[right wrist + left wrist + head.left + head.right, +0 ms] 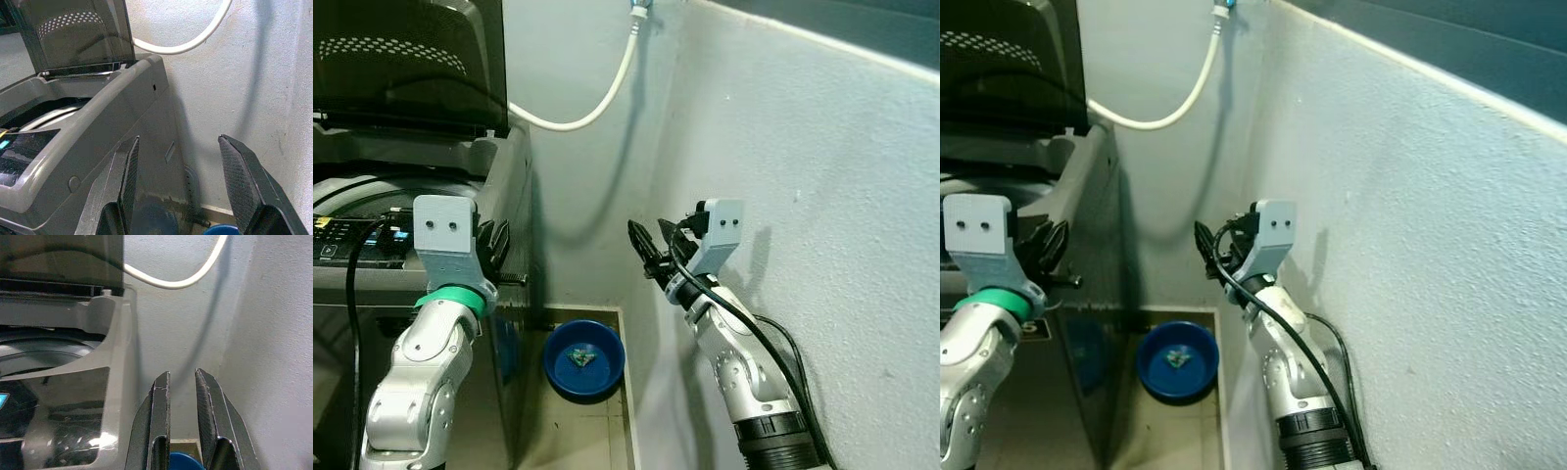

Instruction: Clothes washing

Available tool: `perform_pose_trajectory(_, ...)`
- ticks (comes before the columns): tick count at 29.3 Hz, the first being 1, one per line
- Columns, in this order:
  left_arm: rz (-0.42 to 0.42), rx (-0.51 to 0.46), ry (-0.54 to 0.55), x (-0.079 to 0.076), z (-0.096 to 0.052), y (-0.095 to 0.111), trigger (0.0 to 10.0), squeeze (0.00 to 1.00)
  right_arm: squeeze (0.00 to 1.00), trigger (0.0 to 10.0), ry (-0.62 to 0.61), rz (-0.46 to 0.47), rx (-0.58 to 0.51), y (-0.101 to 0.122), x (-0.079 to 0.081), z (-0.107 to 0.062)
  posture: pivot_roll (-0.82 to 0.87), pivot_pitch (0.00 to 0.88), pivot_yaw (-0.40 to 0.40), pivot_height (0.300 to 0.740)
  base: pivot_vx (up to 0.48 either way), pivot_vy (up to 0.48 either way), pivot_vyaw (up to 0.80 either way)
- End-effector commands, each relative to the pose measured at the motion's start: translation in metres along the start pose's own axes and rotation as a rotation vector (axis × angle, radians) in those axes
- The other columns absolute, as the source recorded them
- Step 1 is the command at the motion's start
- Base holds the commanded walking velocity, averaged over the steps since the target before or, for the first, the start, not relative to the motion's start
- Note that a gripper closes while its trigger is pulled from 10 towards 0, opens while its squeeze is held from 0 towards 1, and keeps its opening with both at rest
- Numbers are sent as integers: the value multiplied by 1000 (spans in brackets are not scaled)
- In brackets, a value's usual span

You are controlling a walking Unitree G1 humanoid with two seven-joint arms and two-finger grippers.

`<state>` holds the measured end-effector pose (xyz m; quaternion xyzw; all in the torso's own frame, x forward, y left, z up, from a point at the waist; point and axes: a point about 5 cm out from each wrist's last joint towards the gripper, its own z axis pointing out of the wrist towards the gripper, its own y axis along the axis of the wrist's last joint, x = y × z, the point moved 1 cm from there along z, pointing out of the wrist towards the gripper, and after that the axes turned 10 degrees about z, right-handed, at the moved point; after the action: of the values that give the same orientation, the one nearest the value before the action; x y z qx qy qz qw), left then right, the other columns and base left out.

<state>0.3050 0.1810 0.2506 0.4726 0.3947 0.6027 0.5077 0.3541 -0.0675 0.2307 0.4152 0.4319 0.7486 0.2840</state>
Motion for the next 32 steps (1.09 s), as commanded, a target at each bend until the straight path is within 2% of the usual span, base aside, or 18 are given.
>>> perform_pose_trajectory(1,-13,1,-13,-3,-2,0,10000,0,0,10000,-6,9,7,-1,-2,-3,75,0,-70,740,0,0,0)
perform_pose_trajectory(5,-1,-3,-9,-3,-2,1,10000,0,0,10000,-6,9,12,-2,-2,-3,74,4,-72,740,0,0,0)
perform_pose_trajectory(9,-23,-3,-8,-3,-3,1,10000,0,0,10000,-8,8,14,-2,-2,-3,71,7,-72,740,0,0,0)
perform_pose_trajectory(26,-35,-12,-22,-6,-3,3,10000,0,0,10000,-11,12,23,-3,-3,-5,72,14,-72,740,0,465,0)
perform_pose_trajectory(30,-25,-28,-17,-4,-4,6,10000,0,0,10000,-9,13,25,-3,-2,-5,72,15,-72,740,0,0,0)
perform_pose_trajectory(31,-54,-38,-17,-4,-4,7,10000,0,0,10000,-9,14,26,-3,-2,-5,72,15,-72,740,0,-274,0)
perform_pose_trajectory(32,-47,-36,-26,-5,-5,8,10000,0,0,10000,-9,14,27,-3,-2,-6,71,15,-72,740,0,-480,0)
